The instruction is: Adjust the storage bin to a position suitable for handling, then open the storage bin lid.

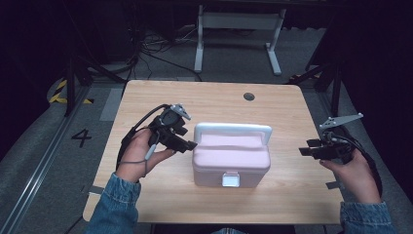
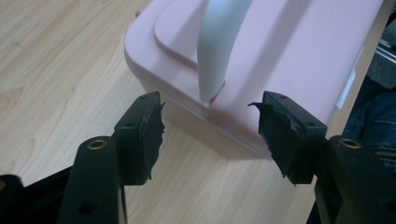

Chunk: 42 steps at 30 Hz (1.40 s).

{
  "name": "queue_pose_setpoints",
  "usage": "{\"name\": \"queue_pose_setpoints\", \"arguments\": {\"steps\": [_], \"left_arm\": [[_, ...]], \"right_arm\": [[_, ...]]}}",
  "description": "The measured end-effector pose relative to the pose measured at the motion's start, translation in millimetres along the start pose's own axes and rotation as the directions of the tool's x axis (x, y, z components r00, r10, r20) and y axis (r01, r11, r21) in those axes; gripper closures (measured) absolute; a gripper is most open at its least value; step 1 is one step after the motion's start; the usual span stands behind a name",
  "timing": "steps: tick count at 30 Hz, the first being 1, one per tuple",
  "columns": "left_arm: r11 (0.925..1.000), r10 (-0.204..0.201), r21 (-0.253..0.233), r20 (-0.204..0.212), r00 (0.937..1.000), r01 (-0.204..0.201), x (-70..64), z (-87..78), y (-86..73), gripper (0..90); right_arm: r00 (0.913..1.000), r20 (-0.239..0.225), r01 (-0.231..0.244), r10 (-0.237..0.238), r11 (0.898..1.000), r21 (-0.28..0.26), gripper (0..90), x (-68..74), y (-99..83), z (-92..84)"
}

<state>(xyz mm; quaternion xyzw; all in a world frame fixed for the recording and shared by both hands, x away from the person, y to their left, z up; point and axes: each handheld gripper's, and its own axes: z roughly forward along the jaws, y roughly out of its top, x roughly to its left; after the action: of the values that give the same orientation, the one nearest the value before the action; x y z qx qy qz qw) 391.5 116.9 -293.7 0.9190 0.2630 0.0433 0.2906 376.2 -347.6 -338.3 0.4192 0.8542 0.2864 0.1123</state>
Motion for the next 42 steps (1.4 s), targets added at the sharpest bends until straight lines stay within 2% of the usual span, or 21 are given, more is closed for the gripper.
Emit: {"name": "queue_pose_setpoints", "arguments": {"steps": [6, 14, 17, 20, 23, 26, 31, 32, 34, 36, 40, 42], "left_arm": [[0.9995, 0.004, -0.032, 0.008, 1.0, -0.004, 1.1, 9.4, 11.2, 40.5], [0.9992, 0.024, -0.033, 0.022, 0.9995, -0.024, 1.8, 28.2, 27.5, 46.9], [0.999, 0.034, -0.029, -0.002, 0.9994, -0.034, 1.0, 32.1, 31.7, 53.2], [0.9991, 0.036, -0.024, -0.006, 0.9993, -0.036, -0.8, 34.3, 34.4, 62.4], [0.997, 0.072, -0.026, -0.05, 0.9961, -0.074, -6.6, 32.8, 35.6, 72.7], [0.994, 0.098, -0.043, -0.069, 0.9928, -0.101, -10.0, 30.3, 36.1, 78.8], [0.9941, 0.102, -0.033, -0.058, 0.9931, -0.104, -10.8, 29.4, 37.8, 79.4], [0.994, 0.102, -0.034, -0.061, 0.9929, -0.104, -11.4, 28.7, 38.2, 79.4], [0.9937, 0.103, -0.039, -0.061, 0.9928, -0.105, -10.7, 26.9, 39.7, 79.4], [0.9949, 0.089, -0.044, -0.044, 0.9951, -0.091, -8.6, 24.3, 41.9, 79.4], [0.9971, 0.052, -0.055, -0.023, 0.9984, -0.053, -1.5, 20.2, 47.3, 79.1], [0.9976, 0.038, -0.057, -0.011, 0.9992, -0.039, 2.8, 18.7, 51.0, 79.0]], "right_arm": [[1.0, 0.0, -0.002, 0.002, 1.0, 0.009, 50.7, 0.5, -1.5, 2.9], [0.9999, -0.008, 0.008, -0.007, 1.0, 0.008, 51.2, 2.6, -0.3, 7.2], [0.9999, -0.008, 0.008, -0.008, 1.0, 0.008, 51.6, 2.0, -0.5, 8.0], [0.9999, -0.007, 0.008, -0.008, 1.0, 0.004, 51.8, 2.1, -0.6, 8.0], [0.9999, -0.007, 0.01, -0.01, 1.0, 0.0, 52.0, 3.0, -0.2, 7.8], [0.9999, -0.006, 0.015, -0.015, 1.0, -0.006, 52.0, 3.3, 0.3, 7.6], [0.9996, -0.013, 0.026, -0.027, 0.999, -0.027, 53.6, 5.8, 1.3, 5.7], [0.9994, -0.018, 0.03, -0.031, 0.999, -0.041, 56.8, 7.8, 1.7, 4.1], [0.9991, -0.022, 0.035, -0.036, 0.998, -0.045, 57.5, 8.2, 1.7, 3.6], [0.9977, -0.035, 0.056, -0.058, 0.997, -0.059, 60.3, 9.9, 1.5, 2.9], [0.997, -0.053, 0.052, -0.056, 0.995, -0.085, 62.3, 10.6, 1.3, 0.6], [0.995, -0.068, 0.066, -0.073, 0.992, -0.105, 66.1, 10.9, 1.0, -1.5]]}}
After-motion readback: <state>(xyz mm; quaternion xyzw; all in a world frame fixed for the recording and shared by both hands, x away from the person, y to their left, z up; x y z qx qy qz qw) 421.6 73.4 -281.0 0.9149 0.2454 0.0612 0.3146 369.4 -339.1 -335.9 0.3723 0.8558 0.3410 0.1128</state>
